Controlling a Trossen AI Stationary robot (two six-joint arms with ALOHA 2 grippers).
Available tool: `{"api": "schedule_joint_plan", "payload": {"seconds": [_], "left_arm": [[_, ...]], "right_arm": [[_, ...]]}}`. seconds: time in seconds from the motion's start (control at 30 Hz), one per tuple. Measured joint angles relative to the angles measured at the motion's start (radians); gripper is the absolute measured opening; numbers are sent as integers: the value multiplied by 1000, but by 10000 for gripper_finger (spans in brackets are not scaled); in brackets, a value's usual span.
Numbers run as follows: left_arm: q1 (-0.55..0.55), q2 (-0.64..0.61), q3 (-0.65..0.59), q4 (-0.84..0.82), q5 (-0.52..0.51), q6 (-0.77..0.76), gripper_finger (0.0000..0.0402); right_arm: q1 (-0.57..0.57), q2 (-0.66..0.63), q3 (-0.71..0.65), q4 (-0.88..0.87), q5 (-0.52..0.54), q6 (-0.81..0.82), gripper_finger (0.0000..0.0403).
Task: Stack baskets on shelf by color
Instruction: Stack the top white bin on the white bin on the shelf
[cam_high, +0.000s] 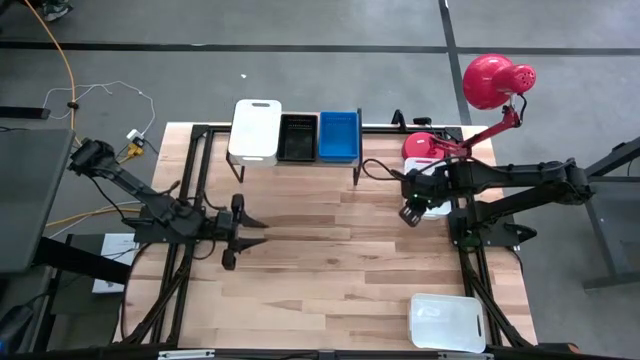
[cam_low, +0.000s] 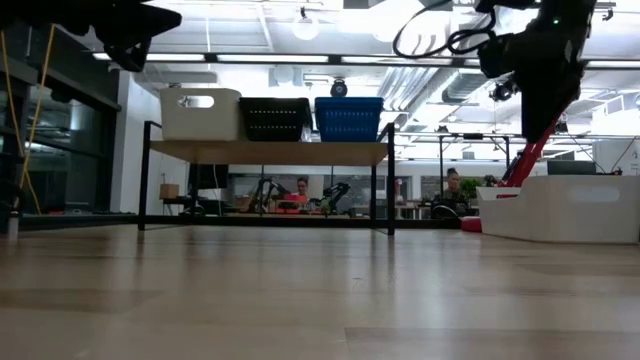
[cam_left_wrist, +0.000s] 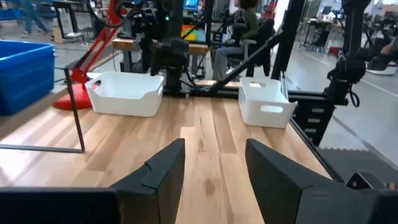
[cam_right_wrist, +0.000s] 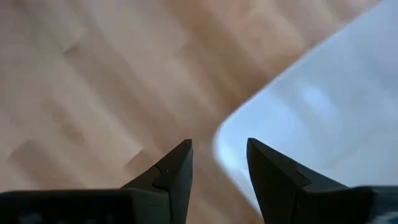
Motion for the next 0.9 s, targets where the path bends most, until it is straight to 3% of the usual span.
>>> {"api": "schedule_joint_plan", "payload": {"seconds": [0.13,0.33,0.9], "left_arm": [[-1,33,0,27,-10,13,158],[0,42,0,31,-63,19,158],[-1,42,0,30,-63,18,158]], "right_arm": [[0,9,0,3,-68,-21,139],[0,94,0,-29,-42,-73,139],[0,378,0,-15,7,-182,139]]}}
